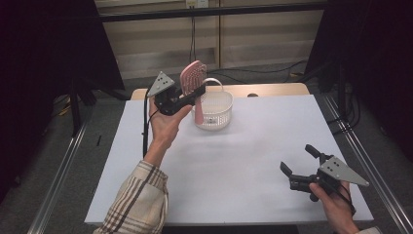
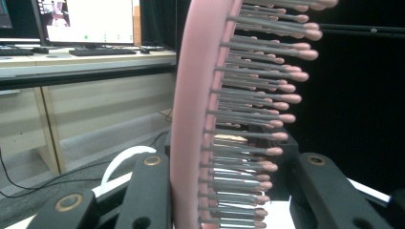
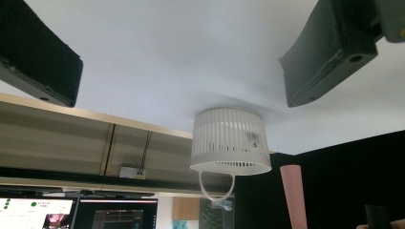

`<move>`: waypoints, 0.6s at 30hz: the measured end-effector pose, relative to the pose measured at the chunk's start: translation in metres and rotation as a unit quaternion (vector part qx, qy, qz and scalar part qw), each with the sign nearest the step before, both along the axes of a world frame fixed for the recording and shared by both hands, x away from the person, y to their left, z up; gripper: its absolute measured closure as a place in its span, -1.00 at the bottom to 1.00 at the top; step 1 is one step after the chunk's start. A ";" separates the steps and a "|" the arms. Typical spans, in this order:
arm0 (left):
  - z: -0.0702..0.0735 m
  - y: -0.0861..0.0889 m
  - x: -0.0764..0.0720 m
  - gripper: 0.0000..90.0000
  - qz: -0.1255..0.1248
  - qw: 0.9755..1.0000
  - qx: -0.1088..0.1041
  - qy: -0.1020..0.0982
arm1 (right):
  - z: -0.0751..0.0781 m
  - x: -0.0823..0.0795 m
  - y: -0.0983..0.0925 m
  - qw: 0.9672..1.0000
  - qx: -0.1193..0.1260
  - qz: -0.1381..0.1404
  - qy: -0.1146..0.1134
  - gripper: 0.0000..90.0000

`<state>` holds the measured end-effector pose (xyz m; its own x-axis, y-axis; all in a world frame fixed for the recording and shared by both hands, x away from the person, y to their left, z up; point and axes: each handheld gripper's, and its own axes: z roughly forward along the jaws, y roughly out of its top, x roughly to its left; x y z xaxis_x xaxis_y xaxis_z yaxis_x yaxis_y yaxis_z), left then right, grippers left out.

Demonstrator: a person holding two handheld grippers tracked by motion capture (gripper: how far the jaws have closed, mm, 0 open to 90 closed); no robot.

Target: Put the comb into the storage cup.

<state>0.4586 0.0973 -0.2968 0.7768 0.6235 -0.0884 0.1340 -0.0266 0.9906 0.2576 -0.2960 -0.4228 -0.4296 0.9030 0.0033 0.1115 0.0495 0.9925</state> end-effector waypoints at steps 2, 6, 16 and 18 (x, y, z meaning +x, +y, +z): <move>0.003 -0.001 0.003 0.40 0.000 1.000 -0.005 0.000 | 0.000 -0.001 0.000 1.000 -0.001 0.001 -0.001 -1.00; 0.009 -0.004 0.006 0.40 0.006 1.000 -0.003 -0.007 | 0.000 -0.001 0.000 1.000 0.002 0.000 -0.001 -1.00; 0.021 -0.010 0.018 0.40 0.017 1.000 0.001 -0.021 | 0.000 -0.001 0.000 1.000 0.001 0.003 -0.001 -1.00; 0.020 -0.012 0.021 0.40 0.020 0.999 -0.001 -0.025 | 0.000 -0.001 0.000 1.000 -0.001 0.001 -0.002 -1.00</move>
<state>0.4800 0.0852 -0.2766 0.7548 0.6540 -0.0507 0.0848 -0.0205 0.9962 0.2569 -0.2962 -0.4230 -0.4317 0.9020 0.0009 0.1081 0.0507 0.9928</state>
